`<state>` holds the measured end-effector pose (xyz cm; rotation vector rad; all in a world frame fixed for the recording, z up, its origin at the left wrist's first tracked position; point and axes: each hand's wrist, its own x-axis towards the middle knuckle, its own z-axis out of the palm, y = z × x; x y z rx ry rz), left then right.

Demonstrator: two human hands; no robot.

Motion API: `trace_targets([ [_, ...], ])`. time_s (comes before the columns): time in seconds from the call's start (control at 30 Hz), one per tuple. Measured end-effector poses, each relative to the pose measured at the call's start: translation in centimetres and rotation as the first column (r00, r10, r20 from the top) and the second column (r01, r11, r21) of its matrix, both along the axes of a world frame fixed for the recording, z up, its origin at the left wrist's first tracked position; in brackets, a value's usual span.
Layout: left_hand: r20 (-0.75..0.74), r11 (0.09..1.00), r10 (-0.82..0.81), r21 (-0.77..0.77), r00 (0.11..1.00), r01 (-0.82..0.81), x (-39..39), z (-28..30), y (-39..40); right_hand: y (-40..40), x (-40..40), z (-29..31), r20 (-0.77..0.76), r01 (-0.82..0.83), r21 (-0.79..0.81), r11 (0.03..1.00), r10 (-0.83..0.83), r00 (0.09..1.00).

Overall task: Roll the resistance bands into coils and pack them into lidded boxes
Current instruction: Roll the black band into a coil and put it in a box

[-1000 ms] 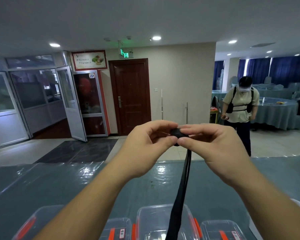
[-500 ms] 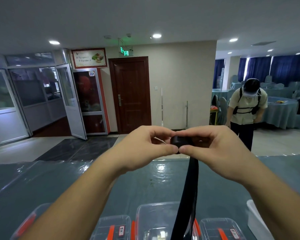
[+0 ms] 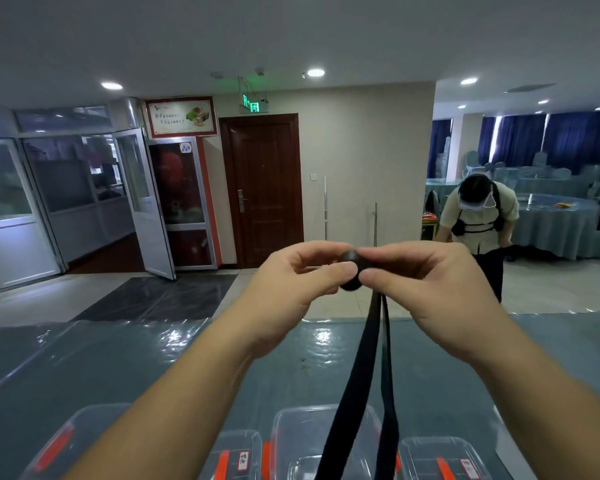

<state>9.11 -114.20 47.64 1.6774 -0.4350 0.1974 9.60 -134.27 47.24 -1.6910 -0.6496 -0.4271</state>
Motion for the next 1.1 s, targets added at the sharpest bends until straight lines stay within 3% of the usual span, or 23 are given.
trace_targets([
  [0.07,0.042,0.987,-0.005,0.16,0.999,-0.002,-0.3,1.0,0.7,-0.1,-0.4,0.2,-0.01,-0.024,-0.114,0.993,0.023,1.0],
  [0.2,0.117,0.942,0.025,0.329,0.993,-0.063,-0.8,2.1,1.0,0.5,-0.2,-0.2,-0.013,0.034,0.037,0.999,-0.033,0.999],
  [0.3,0.143,0.981,0.111,0.141,0.983,-0.131,-1.0,1.1,-0.3,0.8,-0.3,-0.4,0.017,0.047,0.159,0.986,-0.05,0.999],
  [0.4,0.048,0.99,0.095,-0.109,0.994,-0.089,-0.7,0.1,-1.5,0.5,-0.3,0.0,0.031,0.042,0.131,0.991,-0.047,0.998],
  [0.43,0.046,0.99,0.095,-0.108,0.994,-0.09,-0.6,0.0,-1.4,0.3,-0.3,0.1,0.035,0.037,0.092,0.995,-0.041,0.999],
  [0.53,0.142,0.976,0.077,0.193,0.987,-0.104,-0.3,0.8,-0.1,-0.6,-0.3,0.5,0.044,0.016,-0.047,0.999,-0.014,0.999],
  [0.6,0.154,0.96,0.021,0.273,0.988,-0.063,-0.5,1.5,0.5,-0.7,-0.2,0.5,0.043,-0.023,-0.042,0.999,0.024,0.999],
  [0.67,0.158,0.977,0.008,0.211,0.987,-0.042,-0.5,1.8,0.6,-0.5,0.0,0.2,0.058,-0.017,0.054,0.998,0.014,0.998],
  [0.83,0.062,0.989,-0.056,-0.137,0.997,0.064,-0.4,0.6,-0.6,-0.2,0.4,-0.5,0.073,-0.055,0.203,0.978,0.041,0.997],
  [0.9,0.07,0.995,-0.023,-0.094,0.997,0.029,-0.3,0.7,-0.5,-0.5,0.6,-0.1,0.067,-0.063,0.156,0.986,0.053,0.996],
  [1.03,0.151,0.985,0.016,0.17,0.988,-0.042,-0.5,1.9,0.1,-0.9,0.7,0.7,0.051,-0.098,-0.003,0.995,0.098,0.994],
  [1.1,0.164,0.992,0.03,0.112,0.986,-0.049,-0.6,2.0,-0.1,-0.7,0.7,0.8,0.072,-0.053,0.045,0.998,0.05,0.996],
])
